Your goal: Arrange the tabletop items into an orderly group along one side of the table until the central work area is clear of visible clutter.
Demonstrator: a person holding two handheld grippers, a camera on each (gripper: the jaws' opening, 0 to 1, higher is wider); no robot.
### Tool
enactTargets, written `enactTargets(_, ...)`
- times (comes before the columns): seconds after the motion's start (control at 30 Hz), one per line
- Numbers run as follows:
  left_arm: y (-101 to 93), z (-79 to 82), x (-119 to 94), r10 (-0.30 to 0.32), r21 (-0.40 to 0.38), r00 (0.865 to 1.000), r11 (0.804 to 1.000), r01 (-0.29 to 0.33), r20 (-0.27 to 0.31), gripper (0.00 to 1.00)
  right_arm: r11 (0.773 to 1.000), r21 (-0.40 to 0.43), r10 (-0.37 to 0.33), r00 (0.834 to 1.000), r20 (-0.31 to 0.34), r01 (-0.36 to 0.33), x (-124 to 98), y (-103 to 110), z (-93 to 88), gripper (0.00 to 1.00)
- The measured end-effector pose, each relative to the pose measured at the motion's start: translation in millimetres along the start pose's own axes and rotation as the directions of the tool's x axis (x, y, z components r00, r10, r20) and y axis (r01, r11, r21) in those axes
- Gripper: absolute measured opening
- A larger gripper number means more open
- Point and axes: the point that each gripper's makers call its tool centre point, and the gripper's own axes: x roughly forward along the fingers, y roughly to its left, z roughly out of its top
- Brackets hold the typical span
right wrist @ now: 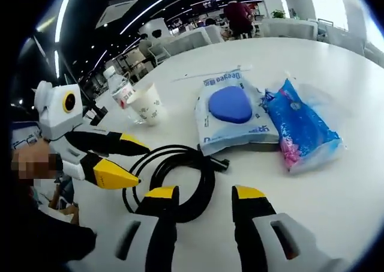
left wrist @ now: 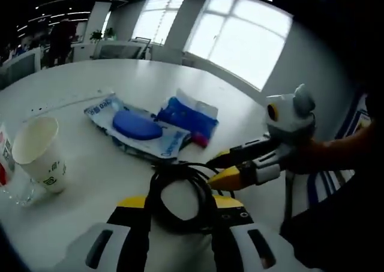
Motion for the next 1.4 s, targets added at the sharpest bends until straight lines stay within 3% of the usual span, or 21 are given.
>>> enactTargets(0.3, 11.0, -11.4, 7, 0.024, 0.000, 0.999, 1.000, -0.024, -0.026, 0.25, 0.994, -0.106, -0.043, 0.997, -0.059, 0.037, 11, 5, -14.2, 0.21)
enactTargets(0.5, 14.1, -18.0, 12, 0.047, 0.014, 0.998, 0.999, -0.046, -0.051, 0.16, 0.992, -0.105, -0.072, 0.995, -0.066, 0.065, 14, 3, -17.2, 0.17)
enactTargets(0.63, 20.1, -22.7, 13, 0.067, -0.038, 0.996, 0.997, -0.069, -0.058, 0.11, 0.990, -0.113, -0.098, 0.992, -0.075, 0.090, 16, 3, -17.3, 0.14)
enactTargets(0.87, 19.2, -18.1, 9, 0.051, -0.124, 0.997, 0.991, -0.057, -0.053, 0.06, 0.996, -0.043, -0.087, 0.992, -0.092, 0.084, 14, 1, -17.1, 0.11)
enactTargets(1.0, 13.1, -13.6, 2, 0.047, -0.110, 0.998, 0.993, -0.052, -0.045, 0.05, 0.997, 0.009, -0.081, 0.993, -0.084, 0.082, 8, 4, -15.4, 0.09)
enactTargets(1.4, -0.6, -9.2, -15, 0.037, -0.092, 0.999, 0.995, -0.039, -0.031, 0.05, 0.997, 0.023, -0.078, 0.995, -0.064, 0.080, -1, 10, -11.3, 0.07)
